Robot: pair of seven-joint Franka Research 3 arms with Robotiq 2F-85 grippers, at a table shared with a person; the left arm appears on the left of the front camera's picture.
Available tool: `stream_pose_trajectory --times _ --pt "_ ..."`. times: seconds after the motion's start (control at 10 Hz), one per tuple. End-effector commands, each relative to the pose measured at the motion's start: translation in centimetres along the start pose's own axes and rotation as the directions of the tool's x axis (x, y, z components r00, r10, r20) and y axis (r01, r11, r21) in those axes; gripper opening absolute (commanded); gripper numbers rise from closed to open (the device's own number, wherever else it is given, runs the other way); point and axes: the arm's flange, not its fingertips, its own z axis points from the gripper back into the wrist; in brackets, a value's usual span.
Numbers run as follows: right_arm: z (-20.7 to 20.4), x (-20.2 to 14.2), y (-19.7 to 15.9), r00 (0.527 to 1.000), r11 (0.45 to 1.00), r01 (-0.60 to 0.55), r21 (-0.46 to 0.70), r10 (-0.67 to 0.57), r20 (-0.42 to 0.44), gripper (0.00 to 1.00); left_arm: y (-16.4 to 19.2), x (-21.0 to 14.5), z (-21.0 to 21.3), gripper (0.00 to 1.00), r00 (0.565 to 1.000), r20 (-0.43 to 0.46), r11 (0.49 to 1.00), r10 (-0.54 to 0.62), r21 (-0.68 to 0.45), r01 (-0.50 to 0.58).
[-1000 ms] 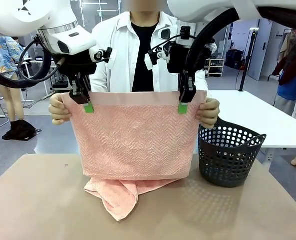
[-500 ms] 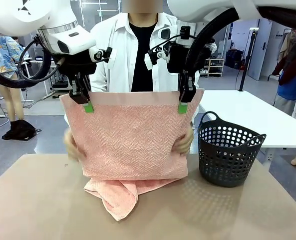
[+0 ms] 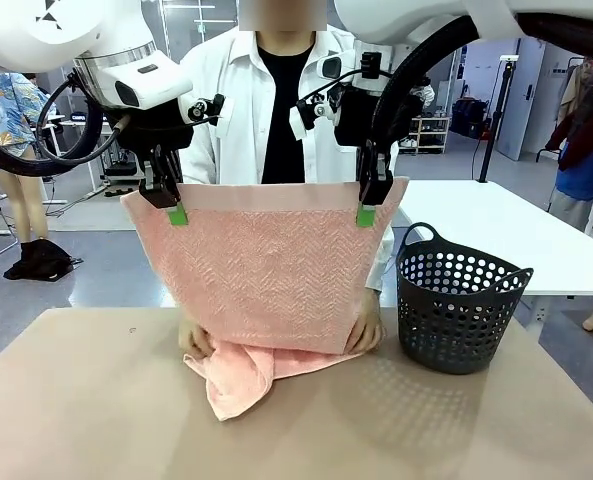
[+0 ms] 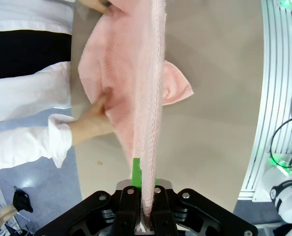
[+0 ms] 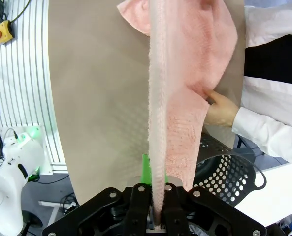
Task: Fold the towel.
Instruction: Release the end of the 100 cm Hotel Towel you were holding and grab the top end of the folded side.
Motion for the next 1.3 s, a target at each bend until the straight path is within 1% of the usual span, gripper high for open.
stream_pose_trajectory --times 0.0,1.2 --pt "0.00 -0.24 0.18 1.000 1.000 -0.007 -0.002 0.007 0.013 0.00 0.03 -0.10 0.09 0.00 1.000 0.000 1.000 0.001 0.002 -0.001" --pt "0.00 -0.24 0.18 1.000 1.000 -0.007 -0.002 0.007 0.013 0.00 0.03 -0.10 0.09 0.00 1.000 0.000 1.000 0.001 0.002 -0.001"
